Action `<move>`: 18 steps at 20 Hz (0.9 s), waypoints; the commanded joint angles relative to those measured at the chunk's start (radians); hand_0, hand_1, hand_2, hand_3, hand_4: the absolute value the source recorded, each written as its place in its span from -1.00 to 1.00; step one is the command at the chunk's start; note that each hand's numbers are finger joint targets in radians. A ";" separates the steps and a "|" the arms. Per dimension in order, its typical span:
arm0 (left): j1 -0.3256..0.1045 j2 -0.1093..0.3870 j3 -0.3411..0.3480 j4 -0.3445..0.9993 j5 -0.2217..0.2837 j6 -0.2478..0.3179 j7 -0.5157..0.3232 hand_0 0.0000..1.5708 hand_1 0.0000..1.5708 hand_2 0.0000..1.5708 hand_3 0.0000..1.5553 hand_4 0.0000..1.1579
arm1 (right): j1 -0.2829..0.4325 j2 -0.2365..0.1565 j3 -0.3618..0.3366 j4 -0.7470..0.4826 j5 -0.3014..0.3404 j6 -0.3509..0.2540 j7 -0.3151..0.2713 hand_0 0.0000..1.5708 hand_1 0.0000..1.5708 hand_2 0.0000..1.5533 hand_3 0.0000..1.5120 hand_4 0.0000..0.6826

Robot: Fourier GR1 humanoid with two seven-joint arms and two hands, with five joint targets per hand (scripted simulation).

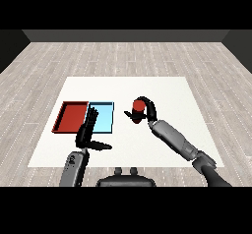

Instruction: Pick the red can and put it in the red box

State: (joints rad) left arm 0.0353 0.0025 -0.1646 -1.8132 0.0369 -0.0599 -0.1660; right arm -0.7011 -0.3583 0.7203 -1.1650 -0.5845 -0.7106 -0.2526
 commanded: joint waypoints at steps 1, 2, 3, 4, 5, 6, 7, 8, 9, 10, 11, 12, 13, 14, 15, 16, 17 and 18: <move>-0.013 -0.002 -0.103 -0.044 -0.044 0.074 0.078 -1.00 -1.00 -1.00 -1.00 -1.00 | 0.106 -0.055 -0.017 -0.150 0.060 -0.001 0.022 0.93 0.93 0.89 0.86 0.67; -0.129 -0.002 -0.060 0.048 -0.029 0.071 0.099 -1.00 -1.00 -1.00 -1.00 -1.00 | 0.080 -0.065 -0.044 -0.159 0.067 -0.003 0.014 0.91 0.91 0.88 0.86 0.70; -0.013 -0.002 -0.168 -0.037 -0.050 0.130 0.090 -1.00 -1.00 -1.00 -1.00 -1.00 | 0.068 -0.050 -0.045 -0.136 0.102 -0.011 0.021 0.90 0.90 0.87 0.85 0.70; -0.050 -0.002 -0.129 -0.046 -0.081 0.103 0.155 -1.00 -1.00 -1.00 -1.00 -1.00 | 0.109 -0.140 -0.044 -0.277 0.090 -0.032 0.084 0.89 0.89 0.87 0.85 0.72; -0.176 -0.002 -0.182 0.082 -0.076 0.201 0.136 -1.00 -1.00 -1.00 -1.00 -1.00 | 0.095 -0.091 -0.040 -0.224 0.116 -0.042 0.074 0.90 0.90 0.87 0.85 0.73; -0.092 -0.002 -0.130 0.020 -0.051 0.110 0.144 -1.00 -1.00 -1.00 -1.00 -1.00 | 0.154 -0.115 -0.097 -0.253 0.115 0.015 0.049 0.91 0.91 0.87 0.85 0.72; -0.088 -0.003 -0.138 0.005 -0.067 0.108 0.146 -1.00 -1.00 -1.00 -1.00 -1.00 | 0.141 -0.158 -0.110 -0.320 0.120 0.007 0.096 0.94 0.94 0.88 0.85 0.72; -0.219 -0.003 -0.176 0.090 -0.048 0.199 0.183 -1.00 -1.00 -1.00 -1.00 -1.00 | 0.172 -0.159 -0.097 -0.375 0.117 -0.022 0.111 0.93 0.93 0.89 0.85 0.70; -0.222 -0.003 -0.110 0.097 -0.010 0.121 0.203 -1.00 -1.00 -1.00 -1.00 -1.00 | 0.201 -0.102 -0.053 -0.382 0.180 -0.079 0.097 0.92 0.92 0.88 0.84 0.69; -0.183 -0.003 -0.241 0.083 -0.077 0.240 0.190 -1.00 -1.00 -1.00 -1.00 -1.00 | 0.178 -0.160 -0.082 -0.413 0.173 -0.032 0.163 0.92 0.92 0.88 0.84 0.71; -0.280 -0.003 -0.243 0.163 -0.073 0.270 0.195 -1.00 -1.00 -1.00 -1.00 -1.00 | 0.162 -0.081 -0.087 -0.333 0.188 -0.026 0.104 0.92 0.92 0.89 0.85 0.72; -0.249 -0.003 -0.239 0.190 -0.076 0.241 0.146 -1.00 -1.00 -1.00 -1.00 -1.00 | 0.188 -0.102 -0.119 -0.345 0.202 0.005 0.101 0.93 0.93 0.89 0.85 0.72; -0.252 -0.003 -0.246 0.141 -0.069 0.255 0.198 -1.00 -1.00 -1.00 -1.00 -1.00 | 0.171 -0.137 -0.109 -0.465 0.221 -0.046 0.214 0.92 0.92 0.89 0.85 0.67; -0.362 -0.003 -0.239 0.158 -0.054 0.277 0.285 -1.00 -1.00 -1.00 -1.00 -1.00 | 0.151 -0.099 -0.092 -0.398 0.242 -0.023 0.170 0.93 0.93 0.89 0.85 0.69; -0.293 -0.003 -0.238 0.211 -0.018 0.256 0.188 -1.00 -1.00 -1.00 -1.00 -1.00 | 0.156 -0.095 -0.101 -0.417 0.278 -0.018 0.195 0.92 0.92 0.89 0.84 0.69; -0.368 -0.003 -0.257 0.253 0.002 0.298 0.203 -1.00 -1.00 -1.00 -1.00 -1.00 | 0.176 -0.116 -0.110 -0.447 0.287 -0.017 0.197 0.91 0.91 0.88 0.84 0.65; -0.340 -0.003 -0.263 0.248 0.004 0.299 0.192 -1.00 -1.00 -1.00 -1.00 -1.00 | 0.147 -0.065 -0.124 -0.377 0.305 0.026 0.192 0.89 0.89 0.86 0.83 0.64; -0.276 -0.003 -0.292 0.234 0.003 0.294 0.162 -1.00 -1.00 -1.00 -1.00 -1.00 | 0.164 -0.070 -0.111 -0.441 0.345 -0.021 0.231 0.90 0.90 0.87 0.83 0.65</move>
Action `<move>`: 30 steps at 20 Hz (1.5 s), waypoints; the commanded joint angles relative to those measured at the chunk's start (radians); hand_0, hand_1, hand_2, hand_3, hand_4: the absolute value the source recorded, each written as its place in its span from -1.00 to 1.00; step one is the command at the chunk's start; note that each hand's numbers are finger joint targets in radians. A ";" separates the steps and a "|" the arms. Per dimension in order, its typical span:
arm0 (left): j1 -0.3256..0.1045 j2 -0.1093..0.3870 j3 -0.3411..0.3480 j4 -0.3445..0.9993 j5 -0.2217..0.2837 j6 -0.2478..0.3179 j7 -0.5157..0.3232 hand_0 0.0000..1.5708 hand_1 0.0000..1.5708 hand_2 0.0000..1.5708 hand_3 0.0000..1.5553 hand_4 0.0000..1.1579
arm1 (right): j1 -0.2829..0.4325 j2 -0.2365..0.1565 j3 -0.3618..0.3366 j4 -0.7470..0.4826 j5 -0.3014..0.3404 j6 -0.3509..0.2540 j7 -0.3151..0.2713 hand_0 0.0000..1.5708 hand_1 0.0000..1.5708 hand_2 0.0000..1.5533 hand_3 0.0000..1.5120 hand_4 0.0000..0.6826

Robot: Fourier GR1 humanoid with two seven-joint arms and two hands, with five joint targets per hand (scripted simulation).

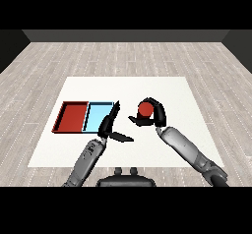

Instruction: Pick the red can and put it in the red box

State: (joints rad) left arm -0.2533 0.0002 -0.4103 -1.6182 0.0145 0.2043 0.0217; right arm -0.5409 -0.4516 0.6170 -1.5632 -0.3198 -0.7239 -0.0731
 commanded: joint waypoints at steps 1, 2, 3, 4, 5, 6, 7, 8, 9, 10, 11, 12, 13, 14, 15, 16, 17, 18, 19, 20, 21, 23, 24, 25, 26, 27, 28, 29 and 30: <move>-0.026 0.000 -0.042 0.081 0.045 0.026 -0.048 -1.00 -1.00 -1.00 -1.00 -1.00 | 0.065 0.032 0.003 -0.085 0.101 -0.014 0.042 0.90 0.90 0.86 0.82 0.65; -0.067 0.000 -0.049 0.105 0.072 0.052 -0.035 -1.00 -1.00 -1.00 -1.00 -1.00 | 0.035 0.037 -0.012 -0.100 0.110 -0.006 0.069 0.90 0.90 0.87 0.83 0.62; -0.038 0.000 0.004 0.092 0.061 -0.001 -0.025 -1.00 -1.00 -1.00 -1.00 -1.00 | -0.003 0.108 -0.059 0.071 0.094 0.076 -0.017 0.91 0.91 0.87 0.83 0.59; 0.055 0.000 -0.109 0.020 0.033 0.049 -0.023 -1.00 -1.00 -1.00 -1.00 -1.00 | 0.036 0.038 -0.049 -0.081 0.117 0.046 0.074 0.90 0.90 0.86 0.83 0.57; 0.010 0.000 -0.043 0.051 0.049 0.018 -0.026 -1.00 -1.00 -1.00 -1.00 -1.00 | -0.005 0.055 -0.011 -0.115 0.186 0.003 0.190 0.88 0.88 0.84 0.82 0.54; -0.012 0.000 0.019 0.121 0.059 -0.039 -0.075 -1.00 -1.00 -1.00 -1.00 -1.00 | -0.001 0.053 -0.039 -0.136 0.193 0.010 0.204 0.83 0.83 0.82 0.82 0.54; 0.005 0.000 -0.013 0.104 0.058 -0.009 -0.065 -1.00 -1.00 -1.00 -1.00 -1.00 | 0.058 0.097 -0.044 -0.088 0.215 0.055 0.133 0.83 0.83 0.83 0.82 0.54; -0.002 0.000 -0.001 0.097 0.050 -0.011 -0.054 -1.00 -1.00 -1.00 -1.00 -1.00 | 0.016 0.131 -0.095 -0.050 0.196 0.095 0.102 0.83 0.83 0.84 0.82 0.56; -0.020 0.000 0.017 0.065 0.077 -0.025 -0.005 -1.00 -1.00 -1.00 -1.00 -1.00 | 0.011 0.148 -0.065 -0.095 0.225 0.058 0.172 0.84 0.84 0.85 0.83 0.57; 0.027 0.002 0.034 0.130 0.080 -0.069 -0.088 -1.00 -1.00 -1.00 -1.00 -1.00 | 0.022 0.151 -0.080 -0.064 0.225 0.102 0.118 0.85 0.85 0.85 0.83 0.60; 0.014 0.000 -0.033 0.046 0.066 0.022 -0.024 -1.00 -1.00 -1.00 -1.00 -1.00 | 0.046 0.153 -0.144 -0.049 0.198 0.165 0.087 0.85 0.85 0.86 0.83 0.61; -0.035 0.000 -0.015 0.106 0.090 0.019 -0.040 -1.00 -1.00 -1.00 -1.00 -1.00 | 0.053 0.169 -0.113 -0.095 0.249 0.148 0.137 0.86 0.86 0.86 0.83 0.62; -0.067 0.000 0.004 0.121 0.116 0.025 -0.017 -1.00 -1.00 -1.00 -1.00 -1.00 | 0.086 0.179 -0.111 -0.089 0.263 0.149 0.103 0.86 0.86 0.85 0.83 0.63; -0.010 0.000 0.036 0.130 0.099 -0.036 -0.064 -1.00 -1.00 -1.00 -1.00 -1.00 | 0.029 0.221 -0.066 -0.103 0.320 0.100 0.196 0.87 0.87 0.86 0.83 0.63; 0.022 0.000 0.015 0.036 0.075 -0.023 0.019 -1.00 -1.00 -1.00 -1.00 -1.00 | 0.060 0.199 -0.141 -0.092 0.283 0.189 0.140 0.87 0.87 0.86 0.83 0.65; -0.056 0.000 -0.013 0.148 0.110 0.059 -0.040 -1.00 -1.00 -1.00 -1.00 -1.00 | 0.006 0.253 -0.158 0.036 0.264 0.204 0.072 0.87 0.87 0.85 0.82 0.65; -0.085 0.000 0.005 0.258 0.138 0.022 -0.111 -1.00 -1.00 -1.00 -1.00 -1.00 | 0.062 0.231 -0.139 -0.087 0.292 0.184 0.139 0.86 0.86 0.84 0.81 0.67; -0.092 0.000 0.013 0.184 0.122 0.017 -0.040 -1.00 -1.00 -1.00 -1.00 -1.00 | 0.033 0.270 -0.157 -0.070 0.308 0.195 0.164 0.85 0.85 0.83 0.81 0.67; -0.061 0.000 -0.061 0.266 0.136 0.064 -0.148 -1.00 -1.00 -1.00 -1.00 -1.00 | 0.093 0.283 -0.099 -0.079 0.345 0.162 0.119 0.86 0.86 0.84 0.82 0.67; -0.101 0.000 0.001 0.259 0.145 0.029 -0.095 -1.00 -1.00 -1.00 -1.00 -1.00 | 0.085 0.288 -0.150 -0.062 0.349 0.217 0.116 0.86 0.86 0.84 0.81 0.65; -0.034 0.000 -0.011 0.194 0.136 0.020 -0.091 -1.00 -1.00 -1.00 -1.00 -1.00 | 0.074 0.289 -0.152 -0.099 0.393 0.210 0.176 0.88 0.88 0.86 0.82 0.66; -0.091 0.000 0.019 0.169 0.141 0.033 -0.021 -1.00 -1.00 -1.00 -1.00 -1.00 | 0.061 0.336 -0.143 -0.105 0.409 0.208 0.208 0.89 0.89 0.86 0.82 0.60; 0.009 0.025 0.010 0.112 0.116 -0.018 -0.057 -1.00 -1.00 -1.00 -1.00 -1.00 | 0.093 0.321 -0.165 -0.130 0.407 0.245 0.204 0.89 0.89 0.86 0.81 0.64; -0.128 0.000 -0.076 0.216 0.170 0.117 -0.045 -1.00 -1.00 -1.00 -1.00 -1.00 | 0.100 0.313 -0.156 -0.171 0.406 0.251 0.210 0.88 0.88 0.85 0.81 0.64; -0.028 0.000 0.006 0.201 0.133 -0.032 -0.105 -1.00 -1.00 -1.00 -1.00 -1.00 | 0.049 0.346 -0.194 -0.106 0.414 0.275 0.232 0.90 0.90 0.86 0.81 0.65; -0.045 0.000 -0.020 0.187 0.136 0.026 -0.076 -1.00 -1.00 -1.00 -1.00 -1.00 | 0.083 0.380 -0.142 -0.161 0.459 0.240 0.254 0.89 0.89 0.85 0.81 0.64; -0.027 0.000 -0.038 0.148 0.118 0.051 -0.054 -1.00 -1.00 -1.00 -1.00 -1.00 | 0.109 0.400 -0.180 -0.001 0.394 0.279 0.055 0.87 0.87 0.84 0.81 0.62; -0.064 0.000 0.015 0.183 0.123 0.004 -0.043 -1.00 -1.00 -1.00 -1.00 -1.00 | 0.094 0.417 -0.192 -0.047 0.431 0.285 0.114 0.88 0.88 0.85 0.81 0.62; -0.043 0.003 0.043 0.164 0.128 -0.024 -0.054 -1.00 -1.00 -1.00 -1.00 -1.00 | 0.091 0.439 -0.182 -0.054 0.440 0.279 0.149 0.87 0.87 0.84 0.81 0.60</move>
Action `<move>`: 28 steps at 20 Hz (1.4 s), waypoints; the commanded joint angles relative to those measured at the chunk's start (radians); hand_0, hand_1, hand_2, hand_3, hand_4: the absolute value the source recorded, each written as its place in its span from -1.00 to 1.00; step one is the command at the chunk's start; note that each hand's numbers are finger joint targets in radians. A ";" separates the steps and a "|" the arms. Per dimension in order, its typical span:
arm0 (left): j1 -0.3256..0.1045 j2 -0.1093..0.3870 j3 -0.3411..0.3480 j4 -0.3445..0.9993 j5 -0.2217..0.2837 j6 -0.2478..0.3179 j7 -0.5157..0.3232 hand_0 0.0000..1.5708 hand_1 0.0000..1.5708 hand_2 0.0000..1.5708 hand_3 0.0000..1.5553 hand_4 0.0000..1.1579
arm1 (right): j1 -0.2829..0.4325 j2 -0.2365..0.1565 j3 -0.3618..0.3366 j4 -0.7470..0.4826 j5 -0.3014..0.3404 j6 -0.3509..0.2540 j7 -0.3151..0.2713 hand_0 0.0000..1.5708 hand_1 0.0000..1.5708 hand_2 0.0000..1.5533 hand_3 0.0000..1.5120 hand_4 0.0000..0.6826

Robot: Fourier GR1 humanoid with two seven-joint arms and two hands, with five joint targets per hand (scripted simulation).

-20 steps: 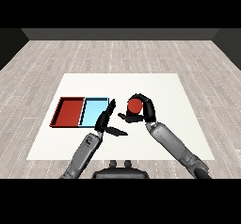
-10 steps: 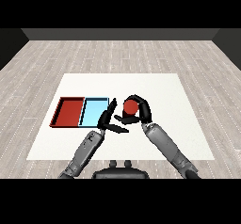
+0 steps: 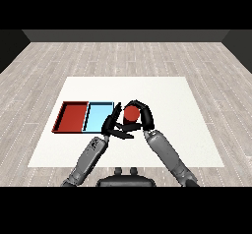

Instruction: Pick the red can and put it in the red box

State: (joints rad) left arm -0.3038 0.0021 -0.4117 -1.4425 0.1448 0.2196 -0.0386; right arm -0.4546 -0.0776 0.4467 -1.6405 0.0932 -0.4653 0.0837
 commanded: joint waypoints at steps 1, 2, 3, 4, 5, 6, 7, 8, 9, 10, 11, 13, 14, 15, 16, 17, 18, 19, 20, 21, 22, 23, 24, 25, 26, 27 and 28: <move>0.075 0.023 0.018 -0.068 -0.006 -0.056 0.006 -1.00 -1.00 -1.00 -1.00 -1.00 | 0.024 0.039 -0.015 -0.014 0.019 0.063 -0.001 0.88 0.88 0.85 0.82 0.60; 0.085 0.014 0.009 -0.027 -0.012 -0.065 -0.045 -1.00 -1.00 -1.00 -1.00 -1.00 | -0.078 0.074 -0.018 0.056 0.013 0.010 0.013 0.87 0.87 0.85 0.81 0.60; -0.101 -0.002 -0.034 0.063 0.064 0.060 0.009 -1.00 -1.00 -1.00 -1.00 -1.00 | 0.002 0.064 -0.022 -0.021 0.042 0.020 0.004 0.85 0.85 0.83 0.81 0.59; -0.074 -0.002 -0.003 0.050 0.049 0.013 -0.007 -1.00 -1.00 -1.00 -1.00 -1.00 | -0.004 0.067 -0.041 0.006 0.020 0.083 0.006 0.86 0.86 0.84 0.81 0.58; 0.071 -0.002 -0.047 -0.033 0.000 0.002 -0.050 -1.00 -1.00 -1.00 -1.00 -1.00 | -0.031 0.076 0.005 0.008 0.037 0.036 0.041 0.83 0.83 0.82 0.81 0.56; -0.015 -0.002 0.038 0.021 0.015 -0.053 -0.019 -1.00 -1.00 -1.00 -1.00 -1.00 | -0.013 0.076 0.019 0.024 0.027 0.025 -0.010 0.81 0.81 0.81 0.80 0.52; -0.037 -0.002 -0.042 -0.045 0.017 0.032 0.017 -1.00 -1.00 -1.00 -1.00 -1.00 | -0.048 0.076 0.035 0.010 0.034 -0.002 0.014 0.86 0.86 0.83 0.81 0.52; -0.034 -0.002 -0.064 0.016 -0.015 0.037 -0.026 -1.00 -1.00 -1.00 -1.00 -1.00 | -0.047 0.077 -0.006 0.099 -0.026 0.031 -0.066 0.87 0.87 0.84 0.81 0.49; -0.018 -0.002 -0.063 -0.044 -0.048 0.063 0.019 -1.00 -1.00 -1.00 -1.00 -0.60 | -0.090 0.077 0.066 -0.016 -0.002 -0.040 0.075 0.87 0.87 0.84 0.81 0.47; -0.088 -0.002 0.009 0.020 -0.051 0.040 0.052 -1.00 -1.00 -1.00 -1.00 -0.40 | -0.044 0.077 0.054 0.070 -0.009 -0.010 -0.048 0.87 0.87 0.83 0.81 0.50; -0.053 0.004 0.019 -0.014 -0.053 0.038 0.100 -1.00 -1.00 -1.00 -1.00 -0.22 | -0.043 0.077 0.068 0.060 -0.017 -0.013 -0.039 0.86 0.86 0.82 0.81 0.47; -0.031 -0.002 -0.007 0.021 -0.022 0.172 0.032 -1.00 -1.00 -0.69 -1.00 -0.12 | -0.057 0.077 0.050 0.084 -0.023 -0.011 -0.068 0.88 0.88 0.84 0.82 0.53; -0.049 -0.002 -0.039 0.016 0.043 0.243 0.049 0.26 0.26 0.34 0.15 0.10 | -0.060 0.077 0.104 0.113 -0.032 -0.065 -0.098 0.90 0.90 0.85 0.83 0.54; -0.001 -0.002 -0.077 0.044 0.023 0.288 -0.009 0.94 0.94 0.87 0.46 0.14 | -0.082 0.077 0.036 0.101 -0.029 0.001 -0.066 0.88 0.88 0.85 0.83 0.55; -0.053 -0.002 -0.013 0.003 0.007 0.262 0.070 1.00 1.00 0.96 0.69 0.16 | -0.092 0.077 0.117 0.132 -0.028 -0.073 -0.081 0.87 0.87 0.85 0.83 0.58; -0.052 0.011 0.057 0.011 0.001 0.177 0.091 1.00 1.00 0.93 0.71 0.19 | -0.137 0.077 0.100 0.145 -0.068 -0.080 -0.062 0.87 0.87 0.85 0.83 0.59; -0.019 -0.002 -0.022 0.001 -0.026 0.255 0.080 1.00 1.00 0.92 0.75 0.25 | -0.058 0.077 0.095 0.103 -0.038 -0.039 -0.077 0.89 0.89 0.85 0.83 0.59; -0.117 -0.002 -0.027 0.085 0.021 0.308 0.072 1.00 1.00 0.91 0.72 0.26 | -0.117 0.077 0.101 0.090 -0.019 -0.062 0.000 0.90 0.90 0.85 0.83 0.57; -0.054 -0.002 -0.018 -0.015 -0.011 0.275 0.123 1.00 1.00 0.90 0.73 0.22 | -0.013 0.077 0.108 0.082 -0.055 -0.039 -0.092 0.89 0.89 0.85 0.83 0.56; -0.061 -0.002 0.000 0.001 0.010 0.264 0.104 1.00 1.00 0.90 0.74 0.24 | -0.104 0.077 0.080 0.099 -0.055 -0.054 -0.047 0.90 0.90 0.86 0.83 0.53; -0.024 -0.002 -0.078 0.006 0.003 0.343 0.081 1.00 1.00 0.91 0.73 0.25 | -0.075 0.077 0.052 0.088 -0.040 -0.011 -0.043 0.89 0.89 0.86 0.82 0.54; 0.021 -0.002 -0.002 0.024 0.020 0.215 0.003 1.00 1.00 0.91 0.74 0.29 | -0.146 0.077 0.094 0.133 -0.071 -0.081 -0.042 0.91 0.91 0.86 0.82 0.55; -0.098 -0.002 0.028 0.060 0.023 0.273 0.060 1.00 1.00 0.91 0.75 0.30 | -0.100 0.077 0.162 0.089 -0.037 -0.121 -0.029 0.92 0.92 0.86 0.83 0.53; -0.024 -0.002 -0.016 -0.033 -0.016 0.286 0.080 1.00 1.00 0.91 0.76 0.33 | -0.050 0.077 0.082 0.155 -0.047 -0.034 -0.140 0.92 0.92 0.86 0.83 0.54; -0.043 -0.002 -0.062 0.051 0.044 0.320 -0.015 1.00 1.00 0.92 0.78 0.37 | -0.094 0.077 0.121 0.138 -0.070 -0.081 -0.100 0.92 0.92 0.86 0.83 0.57; -0.073 -0.002 0.057 0.127 0.074 0.217 -0.102 1.00 1.00 0.93 0.81 0.50 | -0.023 0.077 0.106 0.091 -0.018 -0.050 -0.093 0.90 0.90 0.86 0.83 0.54; -0.087 -0.002 0.002 0.072 0.077 0.293 -0.029 1.00 1.00 0.95 0.84 0.58 | -0.108 0.077 0.071 0.115 -0.017 -0.032 -0.033 0.87 0.87 0.86 0.84 0.51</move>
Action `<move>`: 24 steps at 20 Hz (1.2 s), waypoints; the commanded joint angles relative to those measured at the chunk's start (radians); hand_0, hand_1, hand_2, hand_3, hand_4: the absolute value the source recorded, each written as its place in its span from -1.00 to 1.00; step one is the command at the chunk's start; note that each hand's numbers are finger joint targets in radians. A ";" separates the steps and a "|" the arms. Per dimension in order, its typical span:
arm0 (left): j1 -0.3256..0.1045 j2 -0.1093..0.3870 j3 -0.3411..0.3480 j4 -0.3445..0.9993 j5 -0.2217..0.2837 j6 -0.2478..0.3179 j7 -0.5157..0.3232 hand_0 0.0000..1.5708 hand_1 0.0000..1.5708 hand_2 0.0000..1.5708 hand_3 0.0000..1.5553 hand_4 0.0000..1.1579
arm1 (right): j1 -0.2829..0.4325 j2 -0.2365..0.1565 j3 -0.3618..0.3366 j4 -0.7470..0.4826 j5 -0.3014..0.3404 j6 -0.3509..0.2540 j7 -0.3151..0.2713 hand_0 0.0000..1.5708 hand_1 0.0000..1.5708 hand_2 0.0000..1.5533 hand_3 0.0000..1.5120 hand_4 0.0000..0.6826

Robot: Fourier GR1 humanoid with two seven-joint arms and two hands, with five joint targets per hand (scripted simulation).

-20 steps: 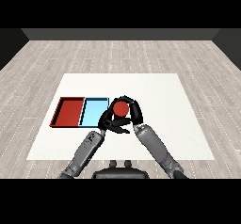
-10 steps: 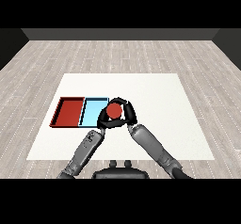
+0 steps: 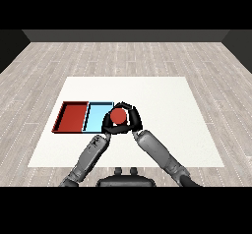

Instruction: Pick the red can and put it in the red box

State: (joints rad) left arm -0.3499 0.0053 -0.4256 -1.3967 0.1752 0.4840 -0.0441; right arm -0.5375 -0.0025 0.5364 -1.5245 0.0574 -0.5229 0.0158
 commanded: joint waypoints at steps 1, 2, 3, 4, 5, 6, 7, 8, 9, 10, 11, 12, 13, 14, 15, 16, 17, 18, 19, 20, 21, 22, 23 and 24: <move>-0.050 -0.005 0.046 -0.065 -0.011 -0.003 0.077 1.00 1.00 0.95 0.85 0.65 | 0.022 0.002 -0.004 0.016 0.005 0.010 0.001 0.85 0.85 0.85 0.84 0.52; 0.031 -0.005 0.049 -0.057 -0.001 -0.039 -0.027 1.00 1.00 0.96 0.87 0.66 | -0.019 0.002 -0.018 0.060 -0.023 0.002 -0.014 0.81 0.81 0.82 0.81 0.50; 0.032 -0.005 -0.005 -0.063 -0.009 0.025 -0.019 1.00 1.00 0.95 0.86 0.64 | -0.033 0.003 0.045 -0.007 0.013 -0.073 0.097 0.77 0.77 0.77 0.76 0.39; 0.087 -0.002 0.021 -0.084 -0.035 -0.014 -0.038 1.00 1.00 0.95 0.87 0.62 | -0.009 0.003 -0.053 -0.011 -0.003 0.018 0.041 0.65 0.65 0.65 0.61 -0.30; -0.034 -0.005 0.060 -0.050 -0.033 -0.011 0.020 1.00 1.00 0.96 0.88 0.64 | 0.077 0.001 -0.026 -0.042 0.006 0.026 0.010 0.39 0.39 0.40 0.29 -1.00; 0.018 -0.005 0.033 -0.063 -0.007 0.000 -0.019 1.00 1.00 0.97 0.91 0.79 | 0.009 0.003 0.003 -0.030 -0.001 -0.039 0.077 -0.11 -0.11 0.09 -0.60 -1.00; 0.019 -0.005 0.033 -0.064 -0.008 -0.001 -0.019 1.00 1.00 0.97 0.91 0.79 | 0.013 0.003 -0.007 -0.033 0.035 -0.004 0.090 -1.00 -1.00 -1.00 -1.00 -1.00; 0.020 -0.005 0.034 -0.065 -0.008 -0.002 -0.019 1.00 1.00 0.97 0.91 0.79 | 0.013 0.003 -0.008 -0.034 0.047 0.002 0.099 -1.00 -1.00 -1.00 -1.00 -1.00; 0.021 -0.005 0.035 -0.065 -0.008 -0.003 -0.019 1.00 1.00 0.97 0.91 0.79 | 0.014 0.003 -0.009 -0.036 0.059 0.008 0.108 -1.00 -1.00 -1.00 -1.00 -1.00; 0.021 -0.005 0.035 -0.066 -0.008 -0.004 -0.018 1.00 1.00 0.97 0.91 0.79 | 0.015 0.003 -0.010 -0.037 0.071 0.015 0.116 -1.00 -1.00 -1.00 -1.00 -1.00; 0.042 -0.005 0.039 -0.102 -0.024 -0.004 -0.007 1.00 1.00 0.97 0.91 0.79 | 0.015 0.003 -0.011 -0.038 0.082 0.021 0.123 -1.00 -1.00 -1.00 -1.00 -1.00; -0.003 -0.005 0.048 -0.036 -0.017 0.001 -0.022 1.00 1.00 0.97 0.91 0.79 | -0.021 0.003 -0.024 -0.079 0.116 0.005 0.217 -1.00 -1.00 -1.00 -1.00 -1.00; 0.012 -0.005 0.010 -0.055 -0.018 0.039 -0.064 1.00 1.00 0.98 0.91 0.86 | 0.087 -0.020 0.007 -0.088 0.099 0.064 0.120 -1.00 -1.00 -1.00 -1.00 -1.00; 0.091 0.003 0.026 -0.099 -0.044 -0.038 -0.063 1.00 1.00 1.00 0.92 0.93 | -0.016 0.002 -0.013 -0.079 0.117 0.046 0.198 -1.00 -1.00 -1.00 -1.00 -1.00; 0.005 0.003 0.097 -0.043 -0.035 -0.047 -0.032 1.00 1.00 1.00 0.92 0.95 | 0.096 0.002 0.046 -0.103 0.105 0.004 0.115 -1.00 -1.00 -1.00 -1.00 -1.00; 0.058 -0.005 -0.015 -0.123 -0.088 0.055 0.022 1.00 1.00 1.00 0.92 0.95 | 0.043 -0.019 -0.083 -0.099 0.080 0.104 0.126 -1.00 -1.00 -1.00 -1.00 -1.00; -0.023 -0.005 0.057 0.006 -0.029 -0.009 -0.053 1.00 1.00 1.00 0.92 0.96 | 0.086 0.002 -0.028 -0.111 0.102 0.046 0.101 -1.00 -1.00 -1.00 -1.00 -1.00; 0.056 0.024 0.057 -0.105 -0.072 -0.026 -0.010 1.00 1.00 1.00 0.92 0.96 | 0.094 -0.026 -0.099 -0.129 0.072 0.104 0.082 -1.00 -1.00 -1.00 -1.00 -1.00; 0.022 0.019 0.078 -0.056 -0.080 -0.018 -0.015 1.00 1.00 1.00 0.93 0.96 | 0.035 -0.011 -0.141 -0.107 0.051 0.117 0.076 -1.00 -1.00 -1.00 -1.00 -1.00; 0.031 0.006 0.079 -0.035 -0.091 -0.026 -0.034 1.00 1.00 1.00 0.93 0.96 | 0.140 -0.010 -0.094 -0.165 0.085 0.090 0.058 -1.00 -1.00 -1.00 -1.00 -1.00; 0.068 -0.002 0.057 -0.076 -0.108 -0.006 -0.039 1.00 1.00 1.00 0.93 0.96 | 0.166 -0.044 -0.117 -0.224 0.066 0.117 0.073 -1.00 -1.00 -1.00 -1.00 -1.00; 0.078 0.070 0.091 -0.117 -0.079 -0.056 0.013 1.00 1.00 1.00 0.93 0.95 | 0.114 -0.040 -0.135 -0.260 0.089 0.101 0.161 -1.00 -1.00 -1.00 -1.00 -1.00; 0.013 0.024 0.111 -0.060 -0.103 -0.032 0.024 1.00 1.00 1.00 0.93 0.95 | 0.187 -0.037 -0.137 -0.253 0.060 0.125 0.090 -1.00 -1.00 -1.00 -1.00 -1.00; 0.049 0.018 0.085 -0.059 -0.120 -0.021 0.004 1.00 1.00 1.00 0.93 0.95 | 0.140 -0.012 -0.181 -0.239 0.030 0.118 0.098 -1.00 -1.00 -1.00 -1.00 -1.00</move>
State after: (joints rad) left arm -0.3073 0.0259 -0.3498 -1.4628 0.0861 0.4606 -0.0500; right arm -0.4151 -0.0252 0.4177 -1.7205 0.1227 -0.4227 0.1175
